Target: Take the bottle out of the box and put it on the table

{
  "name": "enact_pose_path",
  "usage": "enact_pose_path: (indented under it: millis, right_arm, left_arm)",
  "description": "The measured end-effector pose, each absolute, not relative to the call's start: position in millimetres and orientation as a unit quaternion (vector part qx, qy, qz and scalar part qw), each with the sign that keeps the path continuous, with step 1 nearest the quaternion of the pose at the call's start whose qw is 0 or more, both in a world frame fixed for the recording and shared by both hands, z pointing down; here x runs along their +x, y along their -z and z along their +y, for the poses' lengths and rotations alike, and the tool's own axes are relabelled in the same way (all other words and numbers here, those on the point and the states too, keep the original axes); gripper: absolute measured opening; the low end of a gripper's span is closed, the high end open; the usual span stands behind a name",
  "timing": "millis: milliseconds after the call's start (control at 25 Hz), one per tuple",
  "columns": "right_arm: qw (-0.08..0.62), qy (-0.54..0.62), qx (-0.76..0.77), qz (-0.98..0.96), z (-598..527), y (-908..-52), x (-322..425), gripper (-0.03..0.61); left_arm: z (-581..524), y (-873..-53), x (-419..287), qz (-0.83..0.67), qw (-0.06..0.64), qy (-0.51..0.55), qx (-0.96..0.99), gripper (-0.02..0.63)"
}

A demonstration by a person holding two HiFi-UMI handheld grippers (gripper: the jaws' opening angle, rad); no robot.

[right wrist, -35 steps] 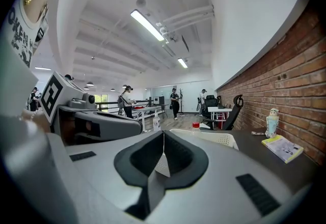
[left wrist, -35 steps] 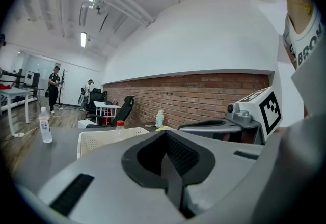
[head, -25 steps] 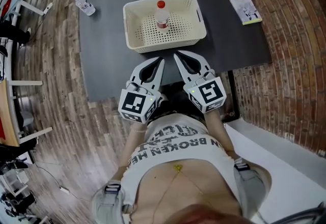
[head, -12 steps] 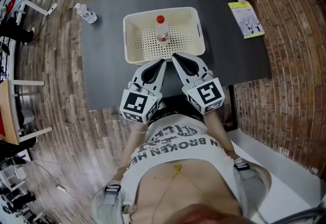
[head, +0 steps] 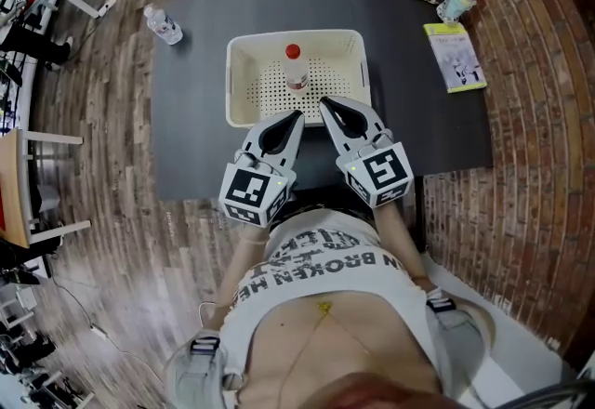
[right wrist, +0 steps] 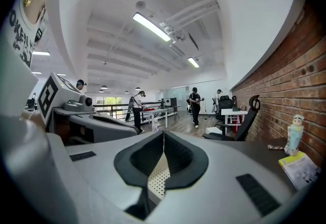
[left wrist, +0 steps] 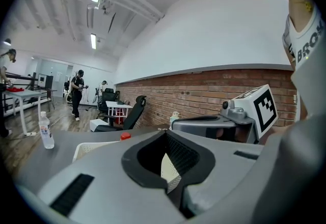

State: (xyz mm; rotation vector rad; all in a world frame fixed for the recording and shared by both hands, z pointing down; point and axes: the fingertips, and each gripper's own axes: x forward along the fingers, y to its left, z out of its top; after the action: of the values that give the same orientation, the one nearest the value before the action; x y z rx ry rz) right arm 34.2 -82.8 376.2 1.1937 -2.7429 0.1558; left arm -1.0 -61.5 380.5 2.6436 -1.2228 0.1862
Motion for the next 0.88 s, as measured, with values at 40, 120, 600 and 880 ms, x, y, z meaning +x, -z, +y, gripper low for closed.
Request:
enact_pose_path:
  millis: [40,120,600,880]
  right_arm:
    - [0.072,-0.051,0.395,-0.915,-85.3,-375.6,35.4,0.009]
    - [0.072,-0.051,0.39,-0.917,-89.8,-375.6,39.3,0.009]
    - [0.068,-0.049,0.393,-0.916,-110.0,-381.4,81.2,0.009]
    - [0.073,-0.048,0.392,-0.916,-113.8,-385.1,89.6,0.009]
  left_arm:
    - [-63.6,-380.5,-0.2,-0.42,0.111,-0.064,0.899,0.008]
    - [-67.3,-381.1,2.9,-0.425,0.112,-0.063,0.896,0.008]
    - [-88.1,-383.7,26.7,-0.446,0.108,-0.057,0.886,0.008]
    - [-96.3,-386.7,32.9,-0.443,0.112,-0.056,0.888,0.008]
